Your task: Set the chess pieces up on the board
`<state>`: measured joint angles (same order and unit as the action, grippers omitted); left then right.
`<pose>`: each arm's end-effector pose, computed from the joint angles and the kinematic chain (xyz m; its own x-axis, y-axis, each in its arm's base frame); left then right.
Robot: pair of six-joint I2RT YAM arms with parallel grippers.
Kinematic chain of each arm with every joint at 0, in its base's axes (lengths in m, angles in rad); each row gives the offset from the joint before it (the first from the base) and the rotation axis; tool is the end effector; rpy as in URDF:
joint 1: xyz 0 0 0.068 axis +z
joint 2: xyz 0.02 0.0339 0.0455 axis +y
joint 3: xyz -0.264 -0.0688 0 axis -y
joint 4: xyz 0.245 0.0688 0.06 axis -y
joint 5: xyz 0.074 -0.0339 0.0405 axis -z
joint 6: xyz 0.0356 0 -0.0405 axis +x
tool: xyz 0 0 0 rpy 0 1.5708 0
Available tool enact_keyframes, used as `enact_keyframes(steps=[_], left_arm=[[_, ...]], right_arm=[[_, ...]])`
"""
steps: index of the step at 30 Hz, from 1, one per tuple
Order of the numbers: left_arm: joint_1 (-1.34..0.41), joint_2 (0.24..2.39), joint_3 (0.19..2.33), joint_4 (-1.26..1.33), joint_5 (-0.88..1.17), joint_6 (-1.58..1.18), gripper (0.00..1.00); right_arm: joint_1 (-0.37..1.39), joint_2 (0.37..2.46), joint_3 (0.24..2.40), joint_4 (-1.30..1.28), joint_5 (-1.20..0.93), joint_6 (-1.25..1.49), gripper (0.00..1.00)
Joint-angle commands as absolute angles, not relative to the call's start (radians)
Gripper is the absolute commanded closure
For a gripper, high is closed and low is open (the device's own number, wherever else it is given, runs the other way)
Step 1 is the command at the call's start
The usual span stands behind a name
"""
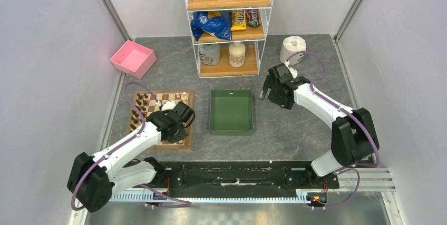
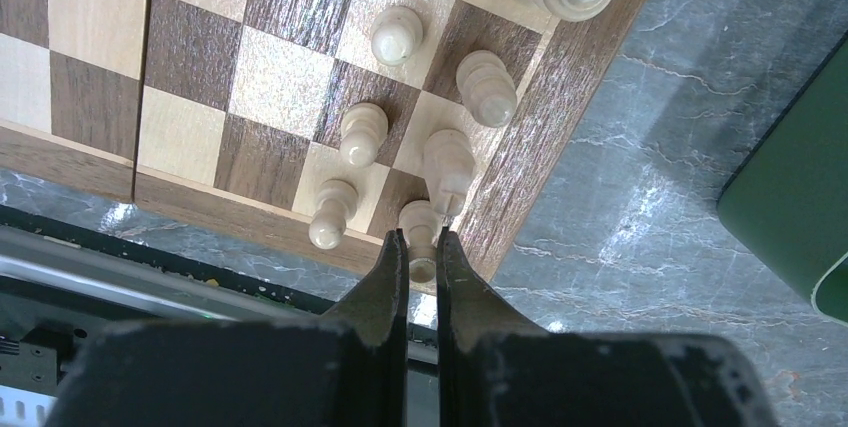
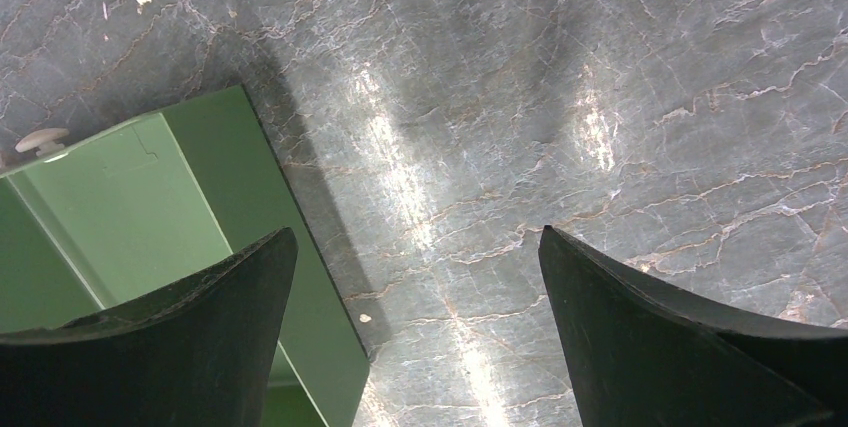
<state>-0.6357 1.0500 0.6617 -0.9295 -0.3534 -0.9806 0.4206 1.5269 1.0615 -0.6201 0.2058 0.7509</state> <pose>0.1401 -0.0881 0.2013 -0.8385 -0.3500 -0.4177 -0.3760 0.9264 -0.0215 0.2814 0.1179 0.2246 -0.8036 0.3722 -0.4644 0.3223 0.9282 0.1861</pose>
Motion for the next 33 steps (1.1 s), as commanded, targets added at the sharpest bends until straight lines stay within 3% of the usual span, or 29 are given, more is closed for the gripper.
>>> enact_keyframes(steps=[1,7,16,23,29,33], left_arm=[[-0.629,1.035,0.679,-0.942,-0.345,-1.006,0.98],[-0.627,1.039,0.668,-0.927,-0.34,-1.004,0.98],[-0.624,1.029,0.659,-0.927,-0.347,-1.008,0.72],[-0.623,1.03,0.669,-0.936,-0.356,-1.001,0.63],[-0.621,1.032,0.684,-0.945,-0.363,-0.993,0.63],[-0.621,1.034,0.686,-0.945,-0.365,-0.99,0.71]], right_arm=[[0.415,1.533,1.084,-0.598,0.206,0.755,0.01],[0.415,1.534,1.083,-0.598,0.207,0.753,0.01],[0.415,1.53,1.082,-0.598,0.204,0.753,0.01],[0.415,1.53,1.087,-0.597,0.202,0.753,0.01],[0.416,1.532,1.089,-0.598,0.2,0.753,0.01],[0.416,1.533,1.09,-0.598,0.2,0.752,0.01]])
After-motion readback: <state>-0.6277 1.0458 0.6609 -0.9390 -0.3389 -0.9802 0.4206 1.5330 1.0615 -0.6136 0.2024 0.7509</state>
